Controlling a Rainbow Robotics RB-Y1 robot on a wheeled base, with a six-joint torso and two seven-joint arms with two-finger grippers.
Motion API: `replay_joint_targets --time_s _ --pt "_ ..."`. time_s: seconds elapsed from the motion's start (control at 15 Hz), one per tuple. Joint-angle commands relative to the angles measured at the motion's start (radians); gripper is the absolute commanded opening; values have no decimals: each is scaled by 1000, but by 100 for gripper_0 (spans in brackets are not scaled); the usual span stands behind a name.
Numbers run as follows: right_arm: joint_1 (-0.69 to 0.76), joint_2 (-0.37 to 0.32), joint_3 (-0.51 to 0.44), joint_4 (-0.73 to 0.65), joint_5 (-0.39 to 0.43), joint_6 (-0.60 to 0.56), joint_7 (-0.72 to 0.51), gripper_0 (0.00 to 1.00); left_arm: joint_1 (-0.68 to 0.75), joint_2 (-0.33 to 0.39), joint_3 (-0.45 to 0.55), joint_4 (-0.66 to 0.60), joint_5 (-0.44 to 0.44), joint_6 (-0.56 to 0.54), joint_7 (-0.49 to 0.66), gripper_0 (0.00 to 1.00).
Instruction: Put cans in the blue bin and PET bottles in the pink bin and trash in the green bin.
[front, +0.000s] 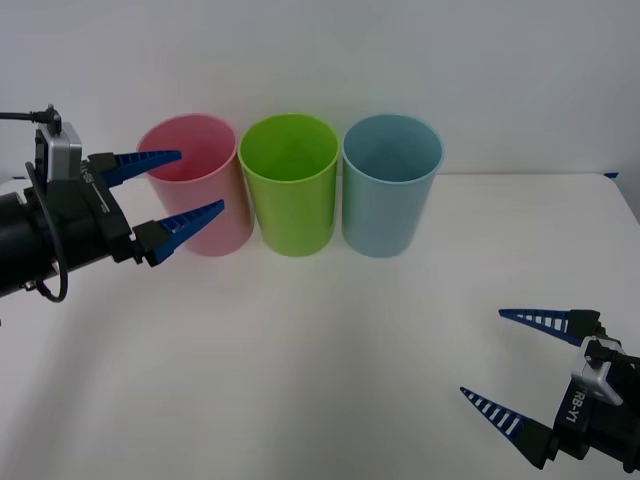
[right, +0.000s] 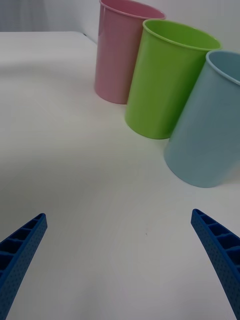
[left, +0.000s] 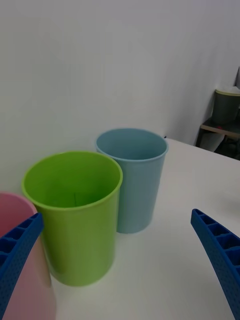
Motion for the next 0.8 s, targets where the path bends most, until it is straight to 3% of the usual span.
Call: replay_joint_targets --time_s 0.07,0.27,0.47,0.8 --pt "0 0 0 0 0 0 0 100 63 -3 4 -20 -44 -1 9 100" --pt "0 0 0 0 0 0 0 100 116 -45 18 -42 -127 -8 18 100" --pt "0 0 0 0 0 0 0 100 130 -129 78 -45 -211 -125 26 100" --pt "0 0 0 0 0 0 0 100 245 -141 58 -83 -237 -119 21 100"
